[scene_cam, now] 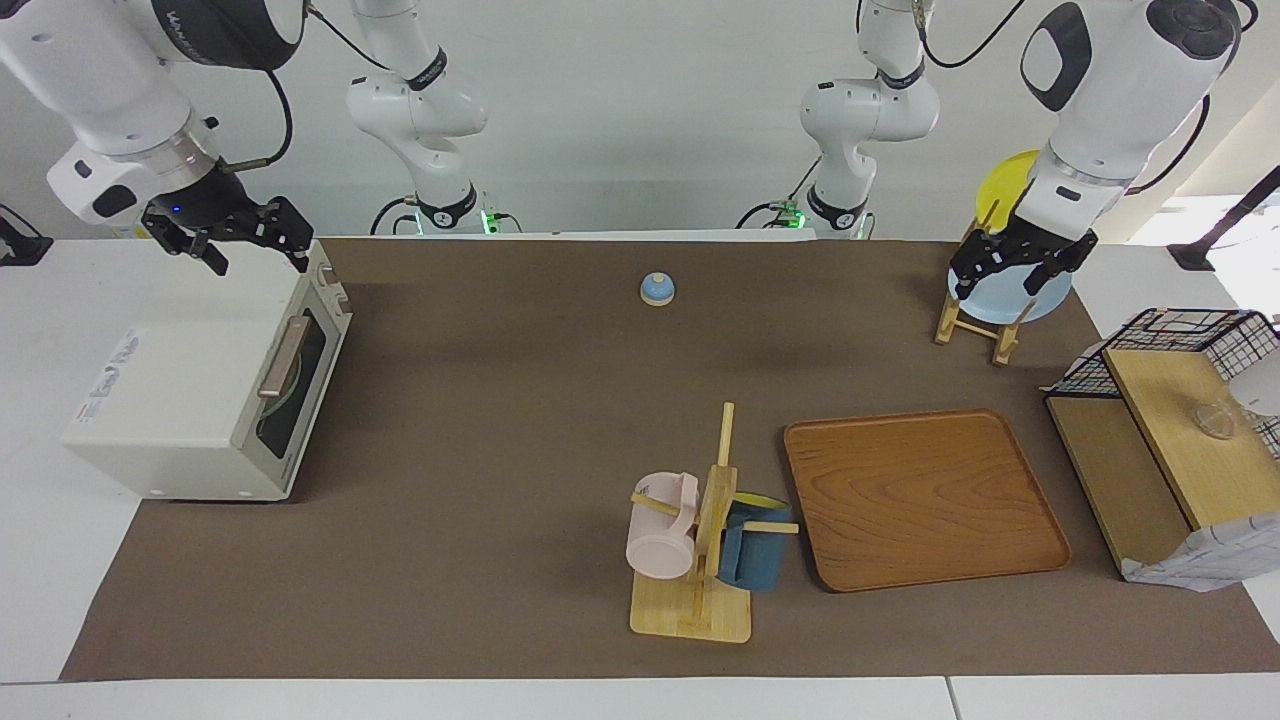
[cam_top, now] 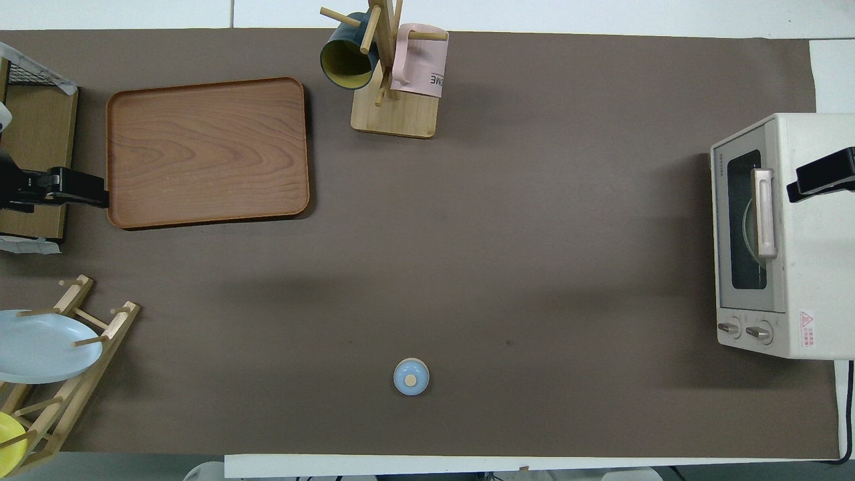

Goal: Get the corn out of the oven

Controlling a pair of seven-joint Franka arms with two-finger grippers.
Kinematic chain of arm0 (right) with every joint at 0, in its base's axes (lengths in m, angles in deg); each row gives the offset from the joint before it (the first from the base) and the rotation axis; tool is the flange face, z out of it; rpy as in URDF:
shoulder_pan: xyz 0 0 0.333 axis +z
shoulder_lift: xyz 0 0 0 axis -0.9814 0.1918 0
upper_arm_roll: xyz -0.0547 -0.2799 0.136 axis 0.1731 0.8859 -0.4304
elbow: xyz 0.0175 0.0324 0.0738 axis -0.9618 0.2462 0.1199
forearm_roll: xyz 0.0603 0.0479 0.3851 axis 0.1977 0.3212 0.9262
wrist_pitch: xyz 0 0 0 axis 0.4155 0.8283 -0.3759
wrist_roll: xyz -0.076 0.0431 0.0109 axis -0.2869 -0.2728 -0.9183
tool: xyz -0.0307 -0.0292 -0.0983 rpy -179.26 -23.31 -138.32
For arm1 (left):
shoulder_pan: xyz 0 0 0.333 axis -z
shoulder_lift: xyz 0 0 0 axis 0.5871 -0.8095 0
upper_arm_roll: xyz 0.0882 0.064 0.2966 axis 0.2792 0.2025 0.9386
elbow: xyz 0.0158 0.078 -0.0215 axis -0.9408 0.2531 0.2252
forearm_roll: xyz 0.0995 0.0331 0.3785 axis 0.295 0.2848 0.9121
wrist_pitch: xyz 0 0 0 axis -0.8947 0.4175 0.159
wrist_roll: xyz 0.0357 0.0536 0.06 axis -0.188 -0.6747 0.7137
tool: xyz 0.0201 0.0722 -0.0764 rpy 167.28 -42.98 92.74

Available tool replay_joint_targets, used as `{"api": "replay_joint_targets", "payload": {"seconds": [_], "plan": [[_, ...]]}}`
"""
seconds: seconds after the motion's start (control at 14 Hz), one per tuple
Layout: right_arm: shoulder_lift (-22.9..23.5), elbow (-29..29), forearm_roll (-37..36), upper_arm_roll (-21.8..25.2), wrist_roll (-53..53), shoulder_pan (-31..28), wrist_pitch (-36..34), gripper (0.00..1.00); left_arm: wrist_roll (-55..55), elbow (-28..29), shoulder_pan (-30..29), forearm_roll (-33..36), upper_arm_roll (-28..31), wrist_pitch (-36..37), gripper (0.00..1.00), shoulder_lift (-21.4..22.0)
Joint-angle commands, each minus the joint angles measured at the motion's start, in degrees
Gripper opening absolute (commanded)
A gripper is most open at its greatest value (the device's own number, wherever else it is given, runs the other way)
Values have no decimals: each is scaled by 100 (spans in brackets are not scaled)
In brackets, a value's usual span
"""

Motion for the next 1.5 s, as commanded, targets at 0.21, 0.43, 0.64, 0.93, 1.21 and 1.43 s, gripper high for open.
{"api": "replay_joint_targets", "payload": {"seconds": [0.21,0.43,0.64,0.93,1.21,1.43], "plan": [[-116,35,-164,-7,68,6,-74,100,-30,-91,-35,-64,-15,55,100,-39],[-432,790,-199,2,-195,15,425,62,-30,-91,-35,-64,-15,55,100,-39],[-687,1992,-374,-7,-249,24,1644,8,-30,-91,-35,-64,-15,54,100,-39],[-346,2330,-938,-7,-162,112,2052,0,-30,-91,-35,-64,-15,46,100,-39],[-213,2619,-1069,2,-135,33,2351,0,-30,-91,-35,-64,-15,55,100,-39],[-91,2681,-1193,-7,-30,111,2483,0,-30,-91,-35,-64,-15,54,100,-39]]}}
